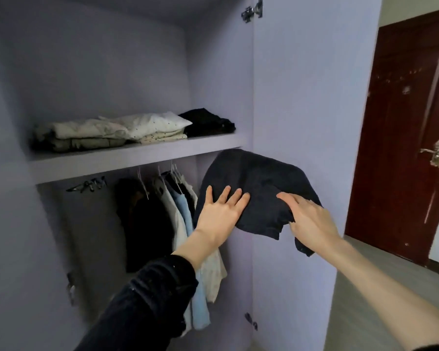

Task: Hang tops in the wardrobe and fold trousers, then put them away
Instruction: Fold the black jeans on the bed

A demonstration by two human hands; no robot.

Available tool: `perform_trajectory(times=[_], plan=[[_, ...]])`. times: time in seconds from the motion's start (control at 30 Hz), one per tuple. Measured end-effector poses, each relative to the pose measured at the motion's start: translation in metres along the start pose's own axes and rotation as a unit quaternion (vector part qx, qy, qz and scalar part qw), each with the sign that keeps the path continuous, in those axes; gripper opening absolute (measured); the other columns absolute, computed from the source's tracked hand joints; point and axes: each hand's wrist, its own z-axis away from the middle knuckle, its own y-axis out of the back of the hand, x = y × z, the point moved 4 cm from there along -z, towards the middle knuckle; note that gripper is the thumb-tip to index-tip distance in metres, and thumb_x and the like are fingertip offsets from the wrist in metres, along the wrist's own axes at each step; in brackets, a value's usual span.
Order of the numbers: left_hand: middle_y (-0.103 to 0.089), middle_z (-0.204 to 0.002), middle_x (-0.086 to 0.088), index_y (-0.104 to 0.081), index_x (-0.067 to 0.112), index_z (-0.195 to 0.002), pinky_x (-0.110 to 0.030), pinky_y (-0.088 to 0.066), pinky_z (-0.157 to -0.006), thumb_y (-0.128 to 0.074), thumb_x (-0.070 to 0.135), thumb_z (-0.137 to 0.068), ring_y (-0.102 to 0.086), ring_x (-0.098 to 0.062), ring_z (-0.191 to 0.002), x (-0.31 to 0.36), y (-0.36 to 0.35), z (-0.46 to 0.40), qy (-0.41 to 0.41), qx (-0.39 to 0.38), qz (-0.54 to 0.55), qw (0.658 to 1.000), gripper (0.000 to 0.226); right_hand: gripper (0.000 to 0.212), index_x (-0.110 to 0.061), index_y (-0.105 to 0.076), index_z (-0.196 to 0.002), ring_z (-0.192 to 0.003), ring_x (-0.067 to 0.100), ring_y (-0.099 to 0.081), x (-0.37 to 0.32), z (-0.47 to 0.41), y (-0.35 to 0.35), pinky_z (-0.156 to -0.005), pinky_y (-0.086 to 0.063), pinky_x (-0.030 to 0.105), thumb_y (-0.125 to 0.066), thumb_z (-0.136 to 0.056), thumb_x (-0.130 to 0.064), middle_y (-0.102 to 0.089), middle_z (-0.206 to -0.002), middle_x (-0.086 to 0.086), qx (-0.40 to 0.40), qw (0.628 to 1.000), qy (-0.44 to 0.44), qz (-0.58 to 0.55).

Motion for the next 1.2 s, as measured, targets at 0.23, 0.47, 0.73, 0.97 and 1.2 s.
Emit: perform_trajectory(times=[0.23,0.47,0.73,0.97,1.2], plan=[[-0.007,-0.159,-0.003,0.001,0.021,-0.150,-0.059,-0.006,-0.114,-0.053,0.008,-0.091,-0.006,-0.028,-0.146,-0.095,0.015,-0.137,0.055,0.050,-0.086,0.993,0.082,0.062,-0.024,-0.038,-0.140,-0.105,0.027,-0.057,0.011,-0.185,-0.003,-0.078,-0.046,0.034,-0.057,-0.084,-0.005,-0.054,-0.131,0.001,0.082,0.993,0.073,-0.051],[-0.011,-0.159,-0.002,-0.001,0.022,-0.151,-0.057,-0.010,-0.114,-0.052,0.019,-0.095,-0.009,-0.026,-0.146,-0.224,0.025,-0.213,0.132,0.097,-0.155,0.974,0.076,0.060,-0.022,-0.035,-0.141,-0.103,0.029,-0.058,-0.047,-0.349,-0.007,-0.075,-0.046,0.034,-0.055,-0.087,-0.008,-0.052,-0.133,0.006,0.169,0.966,0.175,-0.088],[-0.015,-0.158,-0.001,-0.005,0.021,-0.151,-0.056,-0.014,-0.114,-0.060,0.016,-0.088,-0.013,-0.025,-0.145,-0.372,0.017,-0.285,0.191,0.118,-0.191,0.955,0.084,0.060,-0.025,-0.034,-0.139,-0.098,0.034,-0.060,-0.125,-0.526,-0.026,-0.073,-0.045,0.037,-0.054,-0.085,-0.010,-0.055,-0.128,0.008,0.234,0.939,0.231,-0.102],[-0.021,-0.157,-0.003,-0.010,0.020,-0.150,-0.058,-0.018,-0.112,-0.060,0.016,-0.088,-0.020,-0.028,-0.143,-0.439,0.014,-0.355,0.218,0.144,-0.210,0.942,0.080,0.057,-0.025,-0.036,-0.137,-0.096,0.036,-0.059,-0.142,-0.637,-0.026,-0.071,-0.043,0.037,-0.051,-0.084,-0.009,-0.058,-0.120,0.010,0.279,0.917,0.264,-0.102],[-0.021,-0.156,-0.003,-0.011,0.020,-0.150,-0.060,-0.018,-0.112,-0.061,0.016,-0.087,-0.020,-0.028,-0.143,-0.477,0.012,-0.421,0.244,0.149,-0.248,0.926,0.080,0.056,-0.025,-0.037,-0.137,-0.093,0.038,-0.059,-0.138,-0.721,-0.034,-0.067,-0.037,0.035,-0.050,-0.084,-0.009,-0.057,-0.118,0.012,0.308,0.897,0.289,-0.132]])
